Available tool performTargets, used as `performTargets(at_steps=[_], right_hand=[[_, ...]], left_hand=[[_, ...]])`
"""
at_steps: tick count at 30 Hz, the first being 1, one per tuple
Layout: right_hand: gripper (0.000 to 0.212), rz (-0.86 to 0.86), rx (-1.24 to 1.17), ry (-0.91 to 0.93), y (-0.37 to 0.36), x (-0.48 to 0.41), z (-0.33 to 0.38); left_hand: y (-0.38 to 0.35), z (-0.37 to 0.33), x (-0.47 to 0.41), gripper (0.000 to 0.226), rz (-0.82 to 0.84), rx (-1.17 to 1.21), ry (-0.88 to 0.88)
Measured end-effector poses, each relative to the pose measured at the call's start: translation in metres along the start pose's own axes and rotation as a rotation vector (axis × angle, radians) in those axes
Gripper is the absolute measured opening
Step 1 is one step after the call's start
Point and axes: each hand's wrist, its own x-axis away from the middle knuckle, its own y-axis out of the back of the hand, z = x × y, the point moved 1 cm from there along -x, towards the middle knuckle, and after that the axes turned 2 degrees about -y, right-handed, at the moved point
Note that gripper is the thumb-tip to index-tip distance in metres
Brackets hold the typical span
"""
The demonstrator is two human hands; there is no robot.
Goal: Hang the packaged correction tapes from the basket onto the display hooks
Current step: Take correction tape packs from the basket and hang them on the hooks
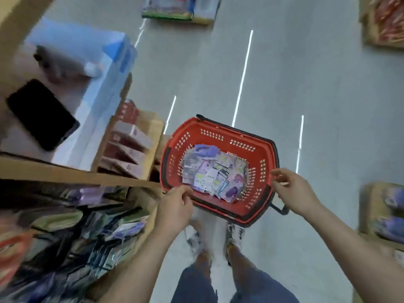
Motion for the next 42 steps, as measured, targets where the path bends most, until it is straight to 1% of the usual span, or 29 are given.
performTargets(at_steps=[2, 4, 7, 9, 12, 15, 17, 19, 21, 23, 25, 28, 31, 33, 34, 36, 38, 40, 42], right_hand=[[0.045, 0.026, -0.019, -0.058, -0.025, -0.040, -0.016], [0.054, 0.039, -0.025, -0.071, -0.057, -0.083, -0.031], [0.061, 0.096, -0.014, -0.048, -0.112, -0.153, -0.051], [0.070, 0.153, 0.042, -0.039, -0.153, -0.205, -0.071], [0.089, 0.256, 0.268, -0.009, -0.210, -0.278, -0.109], [0.096, 0.338, 0.616, 0.082, -0.246, -0.331, -0.133], [0.101, 0.388, 0.805, 0.152, -0.264, -0.358, -0.143], [0.095, 0.416, 0.951, 0.235, -0.281, -0.373, -0.152], [0.075, 0.422, 1.033, 0.301, -0.292, -0.375, -0.157], [0.053, 0.415, 1.076, 0.347, -0.295, -0.372, -0.160], [0.041, 0.437, 1.135, 0.390, -0.294, -0.371, -0.161], [0.038, 0.502, 1.198, 0.427, -0.294, -0.368, -0.163], [0.032, 0.539, 1.279, 0.501, -0.297, -0.360, -0.163], [0.033, 0.550, 1.273, 0.566, -0.292, -0.353, -0.159], [0.036, 0.559, 1.236, 0.566, -0.288, -0.349, -0.157], [0.041, 0.546, 1.130, 0.535, -0.274, -0.346, -0.149], [0.044, 0.503, 0.967, 0.476, -0.257, -0.343, -0.134], [0.040, 0.421, 0.748, 0.389, -0.242, -0.340, -0.119], [0.038, 0.319, 0.500, 0.261, -0.231, -0.339, -0.110]], left_hand=[[-0.033, 0.016, -0.046, 0.024, 0.058, -0.024, 0.023], [-0.068, 0.034, -0.093, 0.026, 0.129, -0.079, 0.022], [-0.120, 0.061, -0.167, 0.033, 0.242, -0.149, -0.027], [-0.156, 0.080, -0.219, 0.036, 0.326, -0.227, -0.073], [-0.213, 0.102, -0.288, 0.040, 0.443, -0.397, -0.170], [-0.271, 0.114, -0.335, 0.040, 0.486, -0.604, -0.330], [-0.310, 0.120, -0.350, 0.050, 0.500, -0.634, -0.345], [-0.346, 0.125, -0.354, 0.073, 0.535, -0.600, -0.258], [-0.374, 0.134, -0.352, 0.097, 0.554, -0.624, -0.171], [-0.391, 0.143, -0.350, 0.108, 0.557, -0.689, -0.160], [-0.399, 0.147, -0.351, 0.114, 0.539, -0.716, -0.185], [-0.404, 0.146, -0.351, 0.116, 0.515, -0.710, -0.188], [-0.400, 0.141, -0.346, 0.105, 0.443, -0.637, -0.203], [-0.389, 0.144, -0.347, 0.088, 0.364, -0.566, -0.207], [-0.383, 0.145, -0.348, 0.082, 0.333, -0.531, -0.195], [-0.373, 0.150, -0.354, 0.080, 0.288, -0.449, -0.151], [-0.362, 0.151, -0.357, 0.074, 0.298, -0.369, -0.145], [-0.348, 0.150, -0.359, 0.066, 0.343, -0.331, -0.142], [-0.328, 0.149, -0.364, 0.058, 0.376, -0.238, -0.082]])
